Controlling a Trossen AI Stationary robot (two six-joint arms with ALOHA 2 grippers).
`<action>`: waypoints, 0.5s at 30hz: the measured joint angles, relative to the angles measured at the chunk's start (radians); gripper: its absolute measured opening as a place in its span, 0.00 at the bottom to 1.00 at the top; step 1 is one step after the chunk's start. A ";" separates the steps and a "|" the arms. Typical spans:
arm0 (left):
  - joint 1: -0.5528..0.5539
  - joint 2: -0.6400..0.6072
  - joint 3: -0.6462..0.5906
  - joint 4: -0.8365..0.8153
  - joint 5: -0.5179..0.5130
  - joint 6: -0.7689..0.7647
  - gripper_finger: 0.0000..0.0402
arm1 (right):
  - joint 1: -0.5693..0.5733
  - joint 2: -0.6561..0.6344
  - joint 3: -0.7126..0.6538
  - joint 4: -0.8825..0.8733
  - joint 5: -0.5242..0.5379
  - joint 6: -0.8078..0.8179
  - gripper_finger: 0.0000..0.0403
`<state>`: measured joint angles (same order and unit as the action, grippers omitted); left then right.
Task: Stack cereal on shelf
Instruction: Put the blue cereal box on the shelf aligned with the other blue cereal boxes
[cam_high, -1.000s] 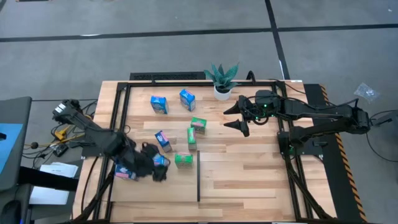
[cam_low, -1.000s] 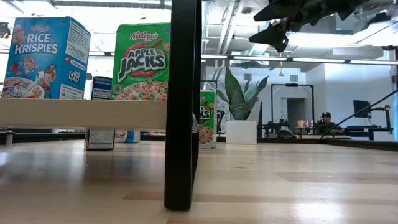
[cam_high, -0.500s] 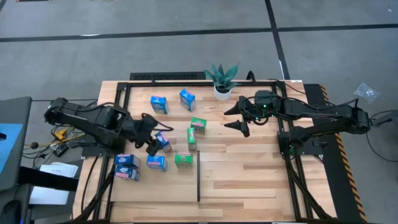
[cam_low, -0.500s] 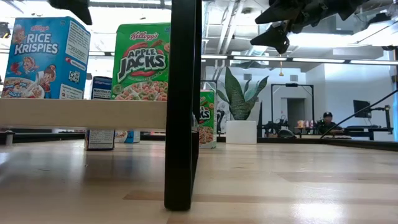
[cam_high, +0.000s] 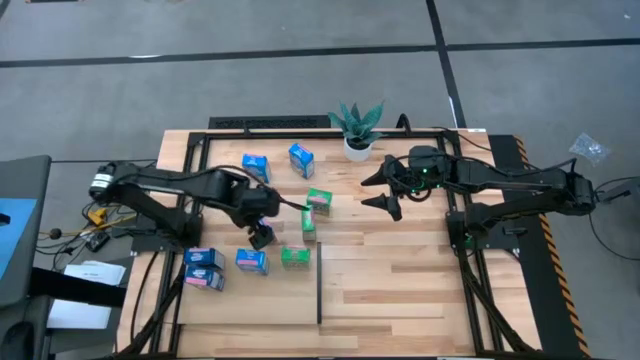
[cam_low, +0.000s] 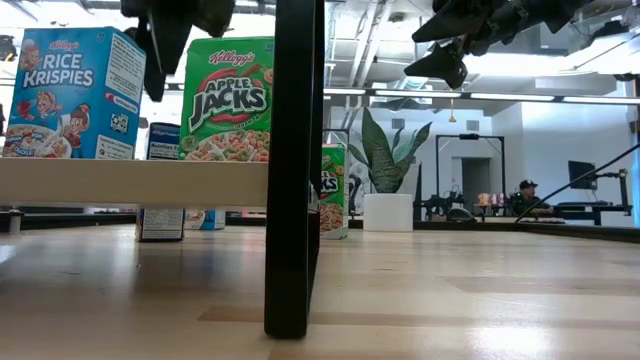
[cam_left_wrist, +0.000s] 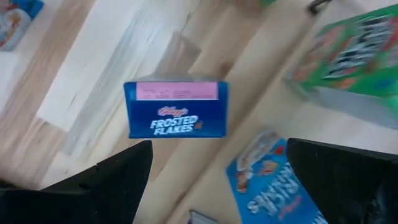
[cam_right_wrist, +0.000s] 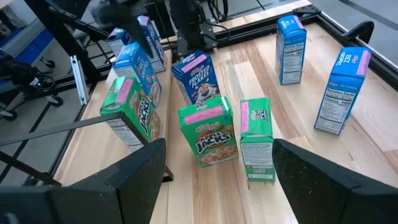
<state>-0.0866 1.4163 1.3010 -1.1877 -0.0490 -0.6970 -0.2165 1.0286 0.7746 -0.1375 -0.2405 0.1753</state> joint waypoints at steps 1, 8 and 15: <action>0.003 0.017 0.000 -0.007 -0.002 0.007 0.90 | 0.000 0.000 0.000 0.000 0.000 0.000 0.79; 0.007 0.111 0.000 -0.044 -0.042 0.039 0.90 | 0.000 0.000 0.000 0.000 0.003 0.001 0.79; 0.008 0.141 0.000 -0.103 -0.072 0.019 0.90 | 0.000 0.000 0.000 0.001 0.004 0.011 0.79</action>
<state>-0.0784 1.5574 1.3006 -1.2910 -0.1212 -0.6781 -0.2165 1.0286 0.7746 -0.1362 -0.2365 0.1860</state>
